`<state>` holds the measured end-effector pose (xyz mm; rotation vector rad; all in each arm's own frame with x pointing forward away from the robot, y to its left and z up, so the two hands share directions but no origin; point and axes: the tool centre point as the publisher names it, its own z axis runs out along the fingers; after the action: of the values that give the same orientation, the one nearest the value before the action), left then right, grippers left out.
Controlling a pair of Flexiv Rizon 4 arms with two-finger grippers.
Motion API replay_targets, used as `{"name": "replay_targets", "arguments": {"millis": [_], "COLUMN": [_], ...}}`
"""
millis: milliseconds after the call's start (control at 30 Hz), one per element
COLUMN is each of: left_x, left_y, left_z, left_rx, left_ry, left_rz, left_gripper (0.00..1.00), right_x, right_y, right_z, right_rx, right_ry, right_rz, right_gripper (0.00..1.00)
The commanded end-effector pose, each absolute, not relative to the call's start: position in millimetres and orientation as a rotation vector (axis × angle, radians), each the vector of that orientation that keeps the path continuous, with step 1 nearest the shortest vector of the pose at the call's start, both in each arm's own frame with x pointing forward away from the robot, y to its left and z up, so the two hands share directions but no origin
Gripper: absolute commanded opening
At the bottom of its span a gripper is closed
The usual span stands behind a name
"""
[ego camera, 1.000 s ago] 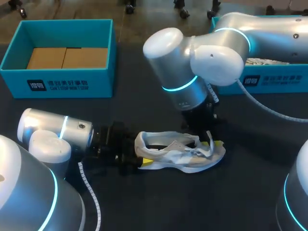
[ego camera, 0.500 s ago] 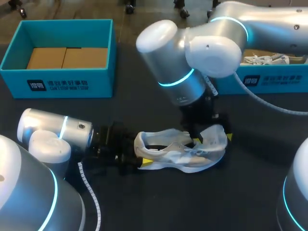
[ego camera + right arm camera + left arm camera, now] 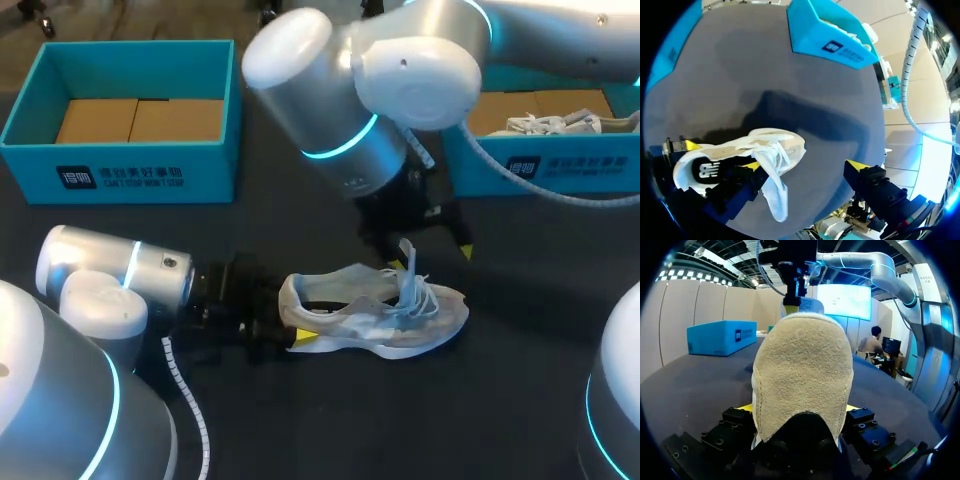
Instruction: Take the shoe out of the shoebox, open the shoe tongue, remove and reinsert the insole, then place the shoe into the shoebox
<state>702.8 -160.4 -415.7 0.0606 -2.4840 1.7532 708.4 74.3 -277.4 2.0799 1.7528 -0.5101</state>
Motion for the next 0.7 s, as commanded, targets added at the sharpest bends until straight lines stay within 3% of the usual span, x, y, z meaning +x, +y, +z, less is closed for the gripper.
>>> {"name": "replay_targets", "arguments": {"millis": [33, 700], "left_x": [704, 704], "left_y": [-161, -161], "left_z": [-416, -416], "left_rx": [0.06, 0.06], "left_ry": [-2.487, -2.487], "left_rz": [1.749, 1.749], "left_gripper": [0.0, 0.0], "right_x": [710, 743], "right_y": [96, 177], "right_z": [-262, -225], "right_rx": [2.177, 1.324], "right_ry": [1.504, 2.373], "right_rz": [-0.364, -0.046], "right_gripper": [1.0, 1.0]}}
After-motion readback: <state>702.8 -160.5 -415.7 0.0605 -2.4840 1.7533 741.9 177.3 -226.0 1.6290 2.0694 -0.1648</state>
